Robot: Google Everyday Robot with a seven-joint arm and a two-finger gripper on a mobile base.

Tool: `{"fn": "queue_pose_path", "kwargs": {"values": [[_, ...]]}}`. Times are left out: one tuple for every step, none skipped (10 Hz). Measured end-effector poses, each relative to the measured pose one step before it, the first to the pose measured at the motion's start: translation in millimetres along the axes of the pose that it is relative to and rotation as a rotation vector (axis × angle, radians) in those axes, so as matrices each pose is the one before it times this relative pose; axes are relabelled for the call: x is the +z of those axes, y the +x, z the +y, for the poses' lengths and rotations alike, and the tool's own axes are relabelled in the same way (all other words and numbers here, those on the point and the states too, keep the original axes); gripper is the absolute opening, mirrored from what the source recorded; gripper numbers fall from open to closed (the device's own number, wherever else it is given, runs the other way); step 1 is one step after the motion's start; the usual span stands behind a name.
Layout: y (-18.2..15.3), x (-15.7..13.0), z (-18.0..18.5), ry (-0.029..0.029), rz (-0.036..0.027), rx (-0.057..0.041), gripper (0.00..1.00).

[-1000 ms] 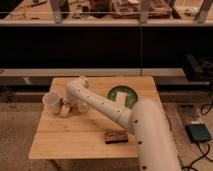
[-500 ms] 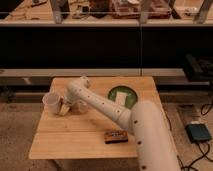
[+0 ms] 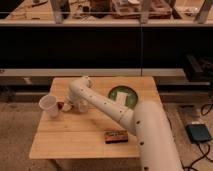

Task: Place the pepper in the ceramic cup

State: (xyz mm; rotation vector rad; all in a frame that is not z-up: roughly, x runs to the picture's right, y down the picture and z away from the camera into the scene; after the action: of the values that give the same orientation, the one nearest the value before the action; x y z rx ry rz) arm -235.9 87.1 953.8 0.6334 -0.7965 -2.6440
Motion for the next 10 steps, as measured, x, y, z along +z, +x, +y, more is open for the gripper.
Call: {"fn": "queue_pose_path", "kwargs": {"values": [[-7.67,-7.79,7.07,-0.01487,-0.00070,0.01231,0.14],[-5.37,-14.25,11.64,-0.02538,0.01089,0.01453,0.12],[0.25,-8.96,4.65,-0.00892,0.01876,0.01520,0.12],[5.77,-10.11,2.33,-0.00301,0.03327,0.01590,0.12],[9.25,-10.25,-0.01,0.00261,0.04311,0.01561,0.12],[8.01,-8.96,-0.05,0.00235,0.03603,0.00842,0.12],[7.69,-10.11,-0.79,0.00170,0.03338,-0.00124,0.12],[11.02,-10.08,-2.80,0.00127,0.03276,-0.01226,0.12],[18.91,-14.17,-6.00,0.00071,0.04284,-0.03092,0.12],[11.39,-10.16,-3.74,-0.00110,0.02383,-0.02334,0.12]]}}
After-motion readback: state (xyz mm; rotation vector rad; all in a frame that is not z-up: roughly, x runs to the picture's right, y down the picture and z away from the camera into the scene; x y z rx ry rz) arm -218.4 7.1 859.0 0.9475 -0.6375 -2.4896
